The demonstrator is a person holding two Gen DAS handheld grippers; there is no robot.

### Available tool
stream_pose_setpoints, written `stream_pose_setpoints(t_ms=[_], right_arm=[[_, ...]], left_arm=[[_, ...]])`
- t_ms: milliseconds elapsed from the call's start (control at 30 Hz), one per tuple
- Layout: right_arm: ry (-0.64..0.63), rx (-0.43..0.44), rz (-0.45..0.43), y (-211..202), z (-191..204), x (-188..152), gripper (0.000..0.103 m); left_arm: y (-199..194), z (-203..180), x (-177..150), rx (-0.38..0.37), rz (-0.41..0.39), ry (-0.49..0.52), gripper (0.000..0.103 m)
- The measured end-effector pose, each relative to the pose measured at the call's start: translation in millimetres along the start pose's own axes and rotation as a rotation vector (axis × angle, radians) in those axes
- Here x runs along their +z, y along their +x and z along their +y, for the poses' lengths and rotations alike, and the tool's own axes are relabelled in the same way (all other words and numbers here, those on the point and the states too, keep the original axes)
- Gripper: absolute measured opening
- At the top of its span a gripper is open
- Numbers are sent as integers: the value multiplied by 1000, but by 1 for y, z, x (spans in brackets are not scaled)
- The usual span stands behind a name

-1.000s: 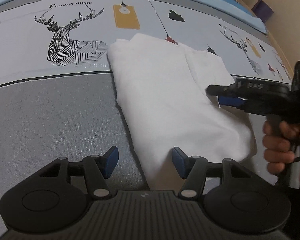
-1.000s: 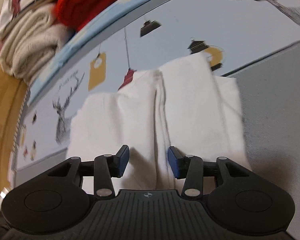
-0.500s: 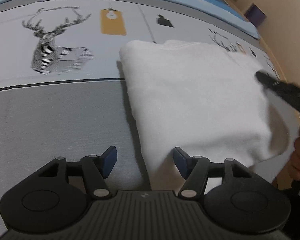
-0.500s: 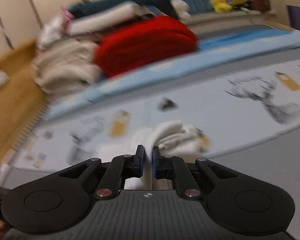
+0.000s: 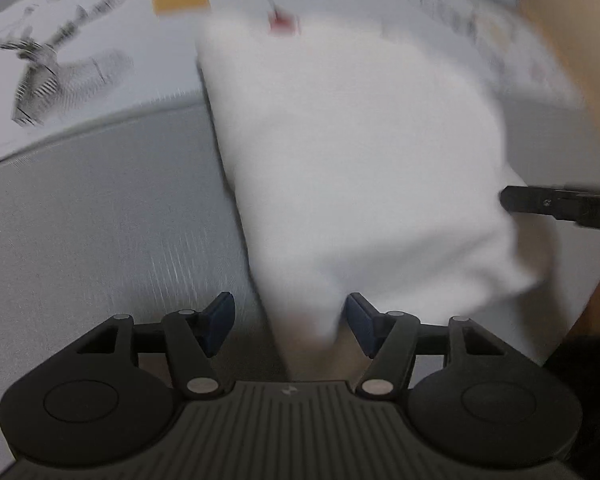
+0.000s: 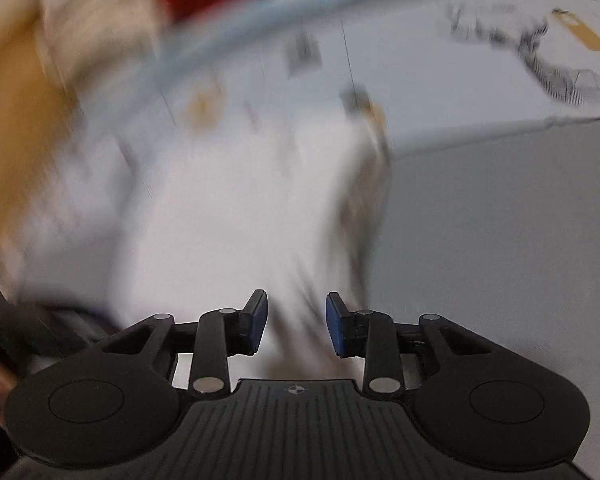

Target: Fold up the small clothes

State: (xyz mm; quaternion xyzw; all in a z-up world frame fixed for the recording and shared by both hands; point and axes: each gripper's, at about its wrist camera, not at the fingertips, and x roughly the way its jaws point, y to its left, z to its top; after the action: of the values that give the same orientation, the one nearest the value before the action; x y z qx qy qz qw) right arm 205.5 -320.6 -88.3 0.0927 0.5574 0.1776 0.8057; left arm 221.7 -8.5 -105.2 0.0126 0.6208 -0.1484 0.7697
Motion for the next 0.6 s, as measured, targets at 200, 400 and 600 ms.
stream_pose_setpoints(t_ms=[200,400,600], right_arm=[[59,2,5,-8,-14,5,44],[209,59,-157,-14,-23,25,44],[291,-10,-169,17,-15,43,44]], left_arm=[[-20,-3,11,-33,-65,29,69],[-42,34,30,-131,-231,-216,71],[-10,60,42,-193,-236,-447,69]])
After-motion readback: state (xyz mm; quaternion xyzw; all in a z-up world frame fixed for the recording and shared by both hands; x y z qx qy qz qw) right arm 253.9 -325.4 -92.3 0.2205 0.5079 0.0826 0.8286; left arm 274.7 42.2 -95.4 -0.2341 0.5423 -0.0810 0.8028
